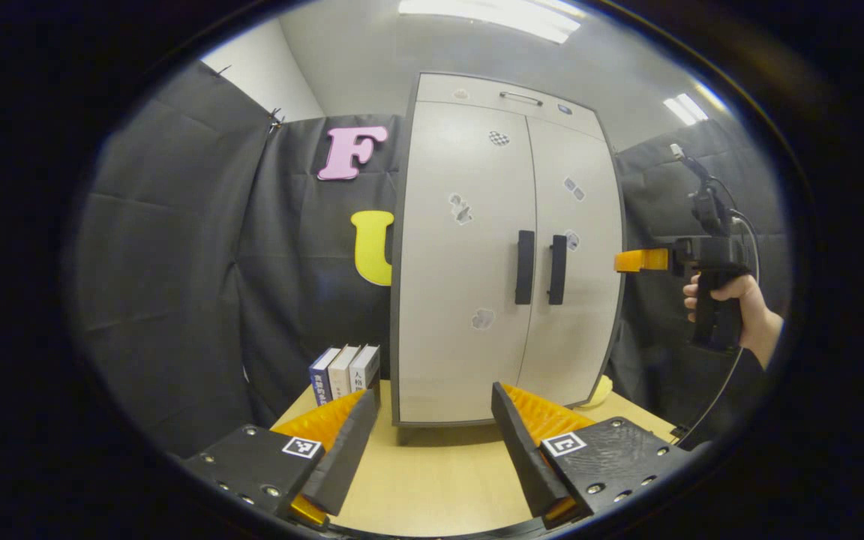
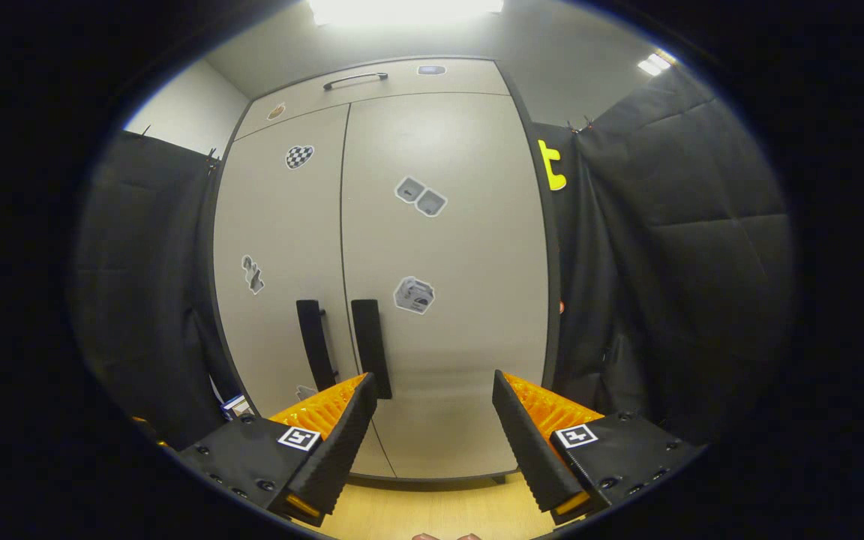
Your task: Open the right door of the double-door shoe cabinet with the right hand, and open the left door with the left hand.
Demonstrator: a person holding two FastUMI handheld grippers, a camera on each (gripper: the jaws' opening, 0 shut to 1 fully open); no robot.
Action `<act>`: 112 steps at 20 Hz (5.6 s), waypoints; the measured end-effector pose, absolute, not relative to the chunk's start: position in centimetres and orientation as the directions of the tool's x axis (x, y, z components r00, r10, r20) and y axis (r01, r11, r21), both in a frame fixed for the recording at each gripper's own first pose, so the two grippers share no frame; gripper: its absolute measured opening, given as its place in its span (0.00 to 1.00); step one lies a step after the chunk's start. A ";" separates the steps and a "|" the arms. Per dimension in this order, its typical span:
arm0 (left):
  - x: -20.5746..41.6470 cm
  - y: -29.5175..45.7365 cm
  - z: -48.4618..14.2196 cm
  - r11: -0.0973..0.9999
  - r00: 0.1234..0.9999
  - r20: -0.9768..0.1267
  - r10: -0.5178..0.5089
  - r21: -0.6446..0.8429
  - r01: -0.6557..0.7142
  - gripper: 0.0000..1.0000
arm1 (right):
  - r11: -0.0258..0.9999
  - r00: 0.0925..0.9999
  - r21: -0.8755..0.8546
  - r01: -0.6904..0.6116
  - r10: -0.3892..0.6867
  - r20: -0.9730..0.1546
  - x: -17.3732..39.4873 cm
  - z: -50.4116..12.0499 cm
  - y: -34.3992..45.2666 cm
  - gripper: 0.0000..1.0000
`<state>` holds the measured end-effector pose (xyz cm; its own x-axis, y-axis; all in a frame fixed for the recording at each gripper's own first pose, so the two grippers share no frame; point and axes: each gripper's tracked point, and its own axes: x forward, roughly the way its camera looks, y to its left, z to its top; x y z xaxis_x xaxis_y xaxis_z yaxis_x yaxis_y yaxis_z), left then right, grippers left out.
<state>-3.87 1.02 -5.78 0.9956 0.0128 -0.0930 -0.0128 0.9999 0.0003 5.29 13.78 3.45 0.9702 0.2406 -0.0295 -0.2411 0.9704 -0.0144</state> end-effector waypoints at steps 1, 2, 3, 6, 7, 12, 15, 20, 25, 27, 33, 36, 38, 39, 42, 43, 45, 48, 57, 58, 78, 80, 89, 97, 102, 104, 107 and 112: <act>-4.0 1.2 -5.8 1.000 0.996 -0.093 0.016 -0.004 -0.017 0.91 | 0.968 0.967 -0.017 -0.252 0.251 -0.029 5.7 3.6 14.5 0.98; -4.2 1.5 -5.8 1.000 0.995 -0.095 0.023 -0.006 -0.024 0.91 | 0.965 0.965 -0.017 -0.262 0.261 -0.028 6.1 3.7 15.3 0.98; -4.4 1.9 -6.0 0.999 0.995 -0.099 0.033 -0.005 -0.033 0.91 | 0.963 0.963 -0.018 -0.270 0.270 -0.027 6.6 3.8 15.9 0.98; -5.0 2.9 -6.6 0.998 0.992 -0.114 0.059 -0.010 -0.061 0.91 | 0.956 0.957 -0.042 -0.290 0.288 -0.035 7.7 3.4 17.4 0.98; -5.2 3.1 -6.8 0.998 0.991 -0.119 0.066 -0.016 -0.068 0.91 | 0.954 0.955 -0.053 -0.295 0.293 -0.036 8.1 3.4 17.9 0.98; -5.6 4.3 -7.8 0.994 0.985 -0.144 0.095 -0.035 -0.101 0.91 | 0.952 0.954 -0.066 -0.299 0.297 -0.033 10.4 3.0 20.0 0.98; -5.9 4.9 -8.2 0.992 0.981 -0.156 0.112 -0.038 -0.119 0.91 | 0.961 0.963 -0.071 -0.269 0.267 -0.041 12.1 2.6 20.4 0.98; -6.2 5.4 -7.6 0.991 0.980 -0.150 0.128 -0.018 -0.133 0.91 | 0.972 0.974 -0.084 -0.221 0.215 -0.073 14.6 1.5 21.0 0.98; -6.7 5.8 -7.9 0.989 0.977 -0.152 0.147 -0.009 -0.150 0.91 | 0.972 0.972 -0.074 -0.222 0.215 -0.091 16.1 1.4 21.9 0.92; -6.8 6.0 -8.2 0.987 0.975 -0.160 0.157 -0.014 -0.162 0.91 | 0.972 0.972 -0.070 -0.223 0.216 -0.093 16.9 1.4 22.1 0.76; -7.2 6.5 -8.4 0.983 0.971 -0.166 0.171 -0.038 -0.180 0.91 | 0.969 0.966 -0.046 -0.242 0.237 -0.102 16.9 1.1 22.5 0.30; -7.1 6.2 -8.7 0.984 0.971 -0.176 0.164 -0.037 -0.173 0.91 | 0.959 0.957 -0.041 -0.279 0.274 -0.097 16.8 1.1 22.5 0.18; -6.9 5.9 -9.0 0.987 0.971 -0.186 0.147 -0.040 -0.157 0.91 | 0.952 0.950 -0.054 -0.300 0.293 -0.106 16.7 1.0 22.5 0.06; -6.8 5.7 -9.3 0.988 0.971 -0.195 0.136 -0.043 -0.147 0.91 | 0.950 0.949 -0.068 -0.304 0.296 -0.107 16.6 1.0 22.5 0.06; -5.9 4.2 -9.6 0.993 0.973 -0.208 0.100 -0.040 -0.111 0.90 | 0.946 0.947 -0.075 -0.315 0.307 -0.093 16.1 1.0 22.4 0.09; -5.7 3.8 -9.6 0.994 0.973 -0.210 0.092 -0.035 -0.101 0.91 | 0.945 0.946 -0.074 -0.320 0.313 -0.089 15.9 1.0 22.4 0.09; -5.3 3.1 -9.8 0.996 0.975 -0.210 0.074 -0.035 -0.083 0.91 | 0.939 0.942 -0.085 -0.333 0.327 -0.080 15.4 0.9 22.2 0.09; -4.3 2.1 -10.6 0.995 0.970 -0.238 0.052 -0.073 -0.071 0.92 | 0.932 0.936 -0.099 -0.348 0.341 -0.086 14.6 0.8 21.7 0.09; -3.5 -1.1 -9.1 0.983 0.964 -0.233 0.124 -0.103 -0.151 0.91 | 0.887 0.891 -0.090 -0.453 0.447 -0.083 12.3 0.8 20.6 0.09; -3.6 -1.9 -8.9 0.981 0.964 -0.232 0.131 -0.107 -0.160 0.91 | 0.880 0.884 -0.087 -0.466 0.460 -0.081 12.0 0.8 20.4 0.09; -7.5 -11.6 -8.2 0.952 0.936 -0.191 0.296 -0.021 -0.305 0.91 | 0.724 0.725 -0.052 -0.688 0.683 -0.094 7.7 0.4 17.6 0.08; -7.8 -12.1 -8.0 0.950 0.934 -0.185 0.305 -0.013 -0.313 0.91 | 0.712 0.713 -0.043 -0.701 0.695 -0.093 7.2 0.3 17.0 0.09; -8.3 -15.6 -8.8 0.957 0.939 -0.192 0.284 -0.010 -0.291 0.92 | 0.706 0.701 0.015 -0.708 0.706 -0.098 6.2 0.3 13.9 0.08; -8.7 -16.7 -10.0 0.967 0.947 -0.205 0.248 -0.012 -0.256 0.91 | 0.726 0.722 0.041 -0.686 0.687 -0.085 6.0 0.5 11.8 0.08; -8.9 -16.6 -10.5 0.969 0.948 -0.213 0.237 -0.018 -0.246 0.91 | 0.756 0.753 0.059 -0.652 0.654 -0.073 6.3 0.7 10.2 0.08; -8.8 -16.8 -10.7 0.969 0.948 -0.218 0.233 -0.032 -0.246 0.91 | 0.776 0.772 0.062 -0.628 0.631 -0.077 6.7 0.8 9.5 0.08; -8.8 -17.7 -10.9 0.972 0.952 -0.219 0.215 -0.044 -0.230 0.91 | 0.806 0.803 0.006 -0.593 0.591 -0.074 7.4 0.9 7.9 0.07; -8.6 -18.9 -11.3 0.978 0.955 -0.227 0.192 -0.031 -0.205 0.91 | 0.832 0.830 0.017 -0.554 0.554 -0.069 8.0 0.7 5.9 0.07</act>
